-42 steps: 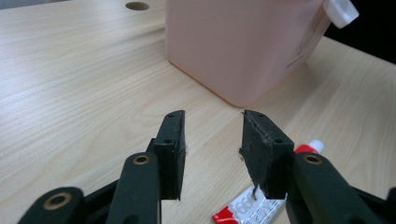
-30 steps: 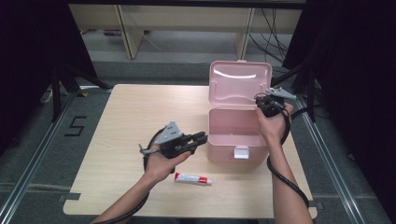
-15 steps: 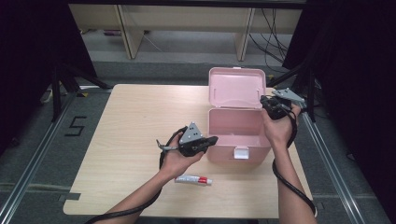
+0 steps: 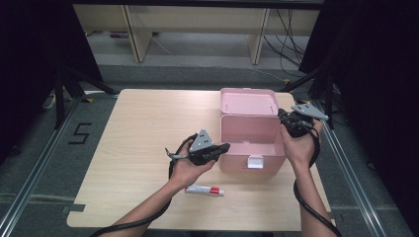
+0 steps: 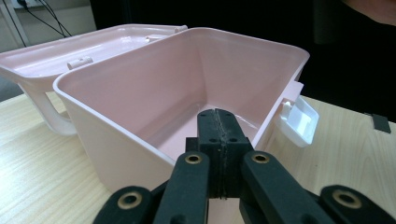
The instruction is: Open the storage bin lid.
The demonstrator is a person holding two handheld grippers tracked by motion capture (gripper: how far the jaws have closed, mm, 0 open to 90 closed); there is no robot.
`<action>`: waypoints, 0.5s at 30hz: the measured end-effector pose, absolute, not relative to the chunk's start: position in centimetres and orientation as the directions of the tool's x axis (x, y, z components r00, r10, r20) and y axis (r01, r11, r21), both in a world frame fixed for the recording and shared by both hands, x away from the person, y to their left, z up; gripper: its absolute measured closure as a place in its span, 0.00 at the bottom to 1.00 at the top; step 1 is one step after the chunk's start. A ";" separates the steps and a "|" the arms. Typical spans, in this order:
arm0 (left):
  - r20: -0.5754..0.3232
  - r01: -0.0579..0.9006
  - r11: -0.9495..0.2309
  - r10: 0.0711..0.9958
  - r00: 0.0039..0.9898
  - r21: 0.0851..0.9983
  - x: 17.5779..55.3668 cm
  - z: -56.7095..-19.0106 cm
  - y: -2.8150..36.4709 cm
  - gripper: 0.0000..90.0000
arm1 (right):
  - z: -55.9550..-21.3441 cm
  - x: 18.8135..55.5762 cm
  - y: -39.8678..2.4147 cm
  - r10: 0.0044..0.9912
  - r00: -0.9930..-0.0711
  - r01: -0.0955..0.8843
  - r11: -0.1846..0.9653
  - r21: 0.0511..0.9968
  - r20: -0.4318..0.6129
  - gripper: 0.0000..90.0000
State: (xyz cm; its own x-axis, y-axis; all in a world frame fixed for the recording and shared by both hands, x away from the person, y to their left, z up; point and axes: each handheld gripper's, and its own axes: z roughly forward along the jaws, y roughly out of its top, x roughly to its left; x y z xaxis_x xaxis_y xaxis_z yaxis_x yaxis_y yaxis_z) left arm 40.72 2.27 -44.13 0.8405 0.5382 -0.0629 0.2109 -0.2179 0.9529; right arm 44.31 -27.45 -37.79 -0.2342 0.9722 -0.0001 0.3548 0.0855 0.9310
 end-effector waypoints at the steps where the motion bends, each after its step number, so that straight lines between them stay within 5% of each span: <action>1: -0.059 0.206 -0.221 0.533 0.844 0.953 40.8 -44.1 2.3 1.00 | -37.9 43.9 -27.4 0.969 -0.247 0.357 0.088 0.930 0.003 1.00; 15: -0.075 0.217 -0.201 0.544 0.836 0.955 40.9 -44.1 2.2 0.85 | -39.7 37.8 -26.3 0.905 -0.425 0.370 0.152 0.917 0.021 0.92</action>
